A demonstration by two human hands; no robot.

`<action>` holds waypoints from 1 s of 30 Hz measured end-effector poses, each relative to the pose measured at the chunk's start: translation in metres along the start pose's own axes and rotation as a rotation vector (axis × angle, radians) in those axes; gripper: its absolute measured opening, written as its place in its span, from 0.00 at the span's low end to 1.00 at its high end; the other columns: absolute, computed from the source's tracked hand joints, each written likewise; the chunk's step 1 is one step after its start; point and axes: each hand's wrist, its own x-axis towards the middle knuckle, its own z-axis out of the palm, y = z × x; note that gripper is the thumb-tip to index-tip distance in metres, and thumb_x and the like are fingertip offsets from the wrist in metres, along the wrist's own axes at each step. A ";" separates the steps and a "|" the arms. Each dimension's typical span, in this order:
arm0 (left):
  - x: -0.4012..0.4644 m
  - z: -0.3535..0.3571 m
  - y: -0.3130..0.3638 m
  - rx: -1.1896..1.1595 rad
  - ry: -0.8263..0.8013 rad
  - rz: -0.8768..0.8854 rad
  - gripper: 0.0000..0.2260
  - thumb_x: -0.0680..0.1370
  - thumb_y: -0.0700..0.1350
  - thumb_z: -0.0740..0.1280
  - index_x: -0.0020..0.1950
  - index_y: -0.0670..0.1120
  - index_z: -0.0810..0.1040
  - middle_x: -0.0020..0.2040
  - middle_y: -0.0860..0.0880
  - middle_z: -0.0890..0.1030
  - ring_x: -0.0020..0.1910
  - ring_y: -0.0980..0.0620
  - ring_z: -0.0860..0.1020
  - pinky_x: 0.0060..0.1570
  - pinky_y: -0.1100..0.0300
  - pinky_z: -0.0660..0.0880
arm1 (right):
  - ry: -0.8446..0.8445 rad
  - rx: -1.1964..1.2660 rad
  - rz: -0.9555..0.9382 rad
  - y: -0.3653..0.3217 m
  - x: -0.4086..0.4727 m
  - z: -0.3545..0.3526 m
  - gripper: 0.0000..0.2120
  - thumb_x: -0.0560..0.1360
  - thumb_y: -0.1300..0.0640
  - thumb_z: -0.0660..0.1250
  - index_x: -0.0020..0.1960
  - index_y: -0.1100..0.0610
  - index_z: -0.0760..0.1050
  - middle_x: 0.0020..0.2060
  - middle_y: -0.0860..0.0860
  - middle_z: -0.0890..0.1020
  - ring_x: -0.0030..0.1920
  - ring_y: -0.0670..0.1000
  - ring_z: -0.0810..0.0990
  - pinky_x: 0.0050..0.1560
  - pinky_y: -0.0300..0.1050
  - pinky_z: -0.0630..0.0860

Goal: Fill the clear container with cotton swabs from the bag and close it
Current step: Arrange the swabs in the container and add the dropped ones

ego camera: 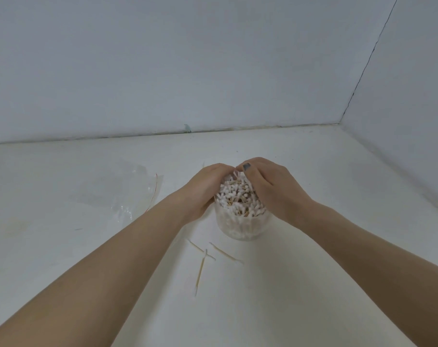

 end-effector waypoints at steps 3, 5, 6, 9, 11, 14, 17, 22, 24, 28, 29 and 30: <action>-0.001 0.001 0.002 -0.018 -0.020 -0.026 0.17 0.79 0.47 0.68 0.64 0.39 0.81 0.59 0.42 0.86 0.59 0.44 0.85 0.67 0.44 0.77 | 0.019 0.083 0.013 0.001 -0.002 0.005 0.20 0.85 0.50 0.52 0.49 0.55 0.81 0.53 0.43 0.80 0.54 0.41 0.78 0.56 0.41 0.73; -0.002 0.001 0.002 -0.022 -0.008 -0.027 0.16 0.80 0.45 0.69 0.64 0.39 0.80 0.58 0.42 0.86 0.58 0.44 0.85 0.66 0.45 0.78 | 0.005 0.101 0.034 0.001 -0.001 0.006 0.21 0.85 0.49 0.52 0.52 0.53 0.83 0.55 0.41 0.80 0.56 0.40 0.78 0.57 0.38 0.71; -0.002 0.001 0.001 -0.025 0.002 -0.031 0.15 0.80 0.45 0.69 0.64 0.38 0.79 0.58 0.42 0.86 0.58 0.44 0.85 0.65 0.45 0.79 | -0.005 0.102 0.043 0.000 -0.001 0.006 0.21 0.85 0.48 0.52 0.53 0.53 0.83 0.55 0.41 0.80 0.56 0.40 0.77 0.57 0.38 0.71; -0.002 0.000 0.003 0.005 0.038 -0.039 0.12 0.82 0.44 0.68 0.63 0.39 0.79 0.58 0.41 0.86 0.58 0.43 0.85 0.65 0.45 0.79 | 0.023 0.202 0.112 0.001 0.000 0.004 0.20 0.85 0.45 0.52 0.57 0.51 0.81 0.57 0.43 0.80 0.58 0.42 0.78 0.60 0.43 0.72; -0.002 0.001 0.007 0.037 0.074 -0.032 0.12 0.82 0.47 0.67 0.62 0.43 0.80 0.59 0.43 0.85 0.59 0.43 0.84 0.66 0.45 0.78 | 0.122 0.374 0.184 0.003 0.003 0.000 0.21 0.85 0.44 0.51 0.61 0.50 0.81 0.59 0.44 0.82 0.61 0.44 0.79 0.63 0.46 0.73; -0.008 0.004 0.011 0.075 0.130 -0.046 0.16 0.80 0.55 0.65 0.62 0.49 0.80 0.61 0.48 0.83 0.60 0.45 0.82 0.69 0.44 0.75 | 0.241 0.644 0.327 0.005 0.008 -0.010 0.22 0.85 0.46 0.51 0.57 0.54 0.82 0.52 0.49 0.86 0.55 0.48 0.83 0.64 0.50 0.76; -0.015 0.008 0.008 0.233 0.111 0.026 0.15 0.82 0.57 0.62 0.64 0.52 0.79 0.62 0.54 0.81 0.61 0.52 0.80 0.69 0.49 0.74 | 0.246 0.682 0.437 0.009 0.005 -0.011 0.20 0.85 0.47 0.53 0.54 0.56 0.81 0.50 0.51 0.86 0.53 0.51 0.84 0.65 0.54 0.76; -0.029 0.015 0.012 0.560 0.201 0.358 0.11 0.81 0.53 0.66 0.61 0.52 0.78 0.60 0.55 0.78 0.59 0.59 0.76 0.54 0.65 0.71 | 0.286 0.456 0.333 0.010 -0.018 -0.007 0.19 0.84 0.47 0.54 0.53 0.52 0.82 0.50 0.45 0.86 0.55 0.45 0.82 0.64 0.52 0.76; -0.034 0.015 0.012 0.757 0.203 0.476 0.08 0.79 0.55 0.69 0.54 0.52 0.80 0.58 0.56 0.76 0.57 0.58 0.75 0.54 0.63 0.71 | 0.303 0.403 0.301 0.011 -0.028 -0.007 0.19 0.84 0.46 0.54 0.54 0.51 0.83 0.51 0.43 0.85 0.57 0.44 0.81 0.65 0.49 0.75; -0.034 0.020 0.010 0.837 0.192 0.546 0.05 0.78 0.51 0.73 0.49 0.51 0.82 0.52 0.55 0.77 0.53 0.55 0.76 0.52 0.57 0.73 | 0.278 0.377 0.271 0.006 -0.039 -0.008 0.18 0.85 0.46 0.54 0.56 0.49 0.83 0.51 0.43 0.85 0.55 0.41 0.81 0.57 0.38 0.74; -0.033 0.022 0.012 0.793 0.191 0.551 0.03 0.78 0.48 0.73 0.47 0.51 0.82 0.50 0.55 0.77 0.53 0.55 0.76 0.52 0.58 0.73 | 0.266 0.365 0.250 0.002 -0.040 -0.008 0.18 0.85 0.47 0.54 0.56 0.49 0.82 0.51 0.42 0.84 0.55 0.38 0.80 0.54 0.34 0.72; -0.034 0.023 0.013 0.759 0.182 0.557 0.02 0.77 0.46 0.73 0.46 0.52 0.81 0.49 0.55 0.77 0.52 0.56 0.76 0.52 0.58 0.73 | 0.252 0.346 0.219 -0.001 -0.042 -0.009 0.18 0.85 0.49 0.54 0.57 0.50 0.82 0.52 0.41 0.83 0.55 0.36 0.79 0.53 0.31 0.71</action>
